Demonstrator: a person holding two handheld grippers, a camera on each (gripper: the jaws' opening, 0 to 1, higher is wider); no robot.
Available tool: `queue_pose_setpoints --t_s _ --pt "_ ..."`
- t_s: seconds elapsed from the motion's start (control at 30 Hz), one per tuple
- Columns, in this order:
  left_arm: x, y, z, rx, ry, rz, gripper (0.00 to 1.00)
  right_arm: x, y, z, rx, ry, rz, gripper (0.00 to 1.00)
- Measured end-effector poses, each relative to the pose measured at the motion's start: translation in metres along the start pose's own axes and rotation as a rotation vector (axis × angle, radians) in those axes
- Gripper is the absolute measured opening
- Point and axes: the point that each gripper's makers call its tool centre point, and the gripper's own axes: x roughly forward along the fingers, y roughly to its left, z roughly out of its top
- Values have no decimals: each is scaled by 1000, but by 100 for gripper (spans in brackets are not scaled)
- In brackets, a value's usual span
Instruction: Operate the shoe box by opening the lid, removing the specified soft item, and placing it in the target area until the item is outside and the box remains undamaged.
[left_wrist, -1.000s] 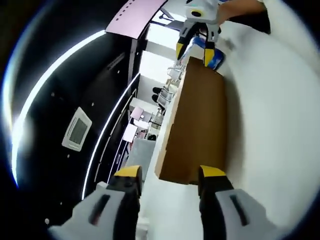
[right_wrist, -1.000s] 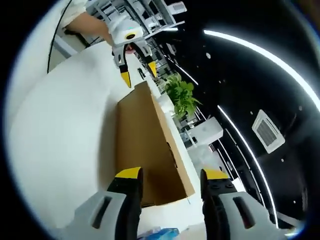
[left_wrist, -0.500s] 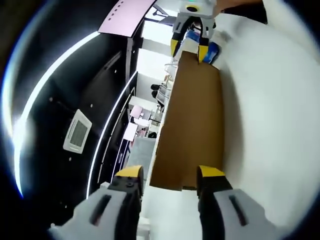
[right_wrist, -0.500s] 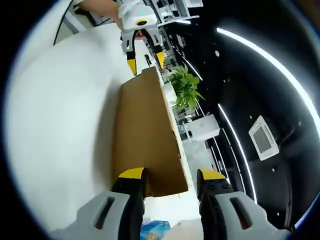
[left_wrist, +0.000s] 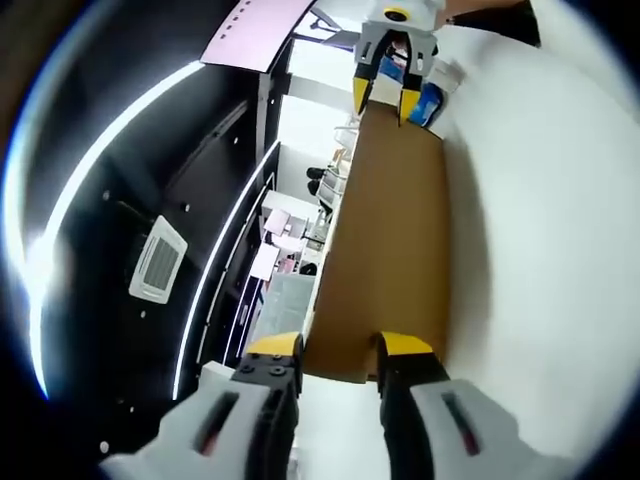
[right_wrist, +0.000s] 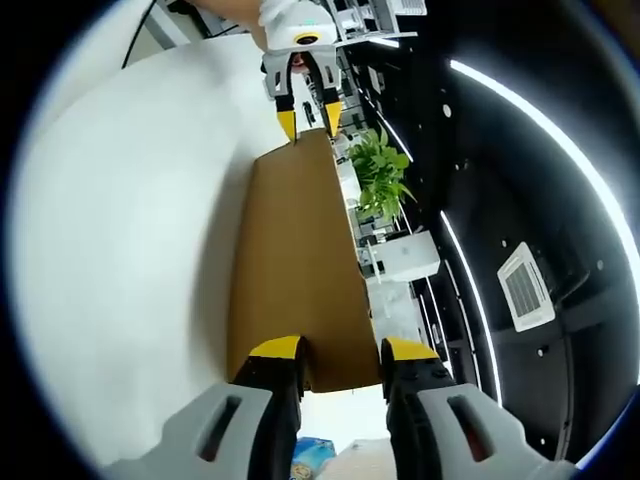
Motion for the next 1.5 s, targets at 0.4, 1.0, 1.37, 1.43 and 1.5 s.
queue_pose_setpoints --t_s 0.4,1.0,1.37,1.43,1.5 --pt "2 -6 -2 -17 3 -17 29 0 7 1 -16 15 15 29" --pt "5 -18 -9 -30 23 -20 26 1 22 -3 -20 38 38 28" --pt "5 -18 -7 -141 -24 -4 27 1 21 -2 -29 46 32 28" --pt "4 -18 -5 -221 -59 -22 28 1 21 0 34 33 36 28" --pt "3 -15 -5 -273 -74 -20 28 0 20 1 84 17 37 29"
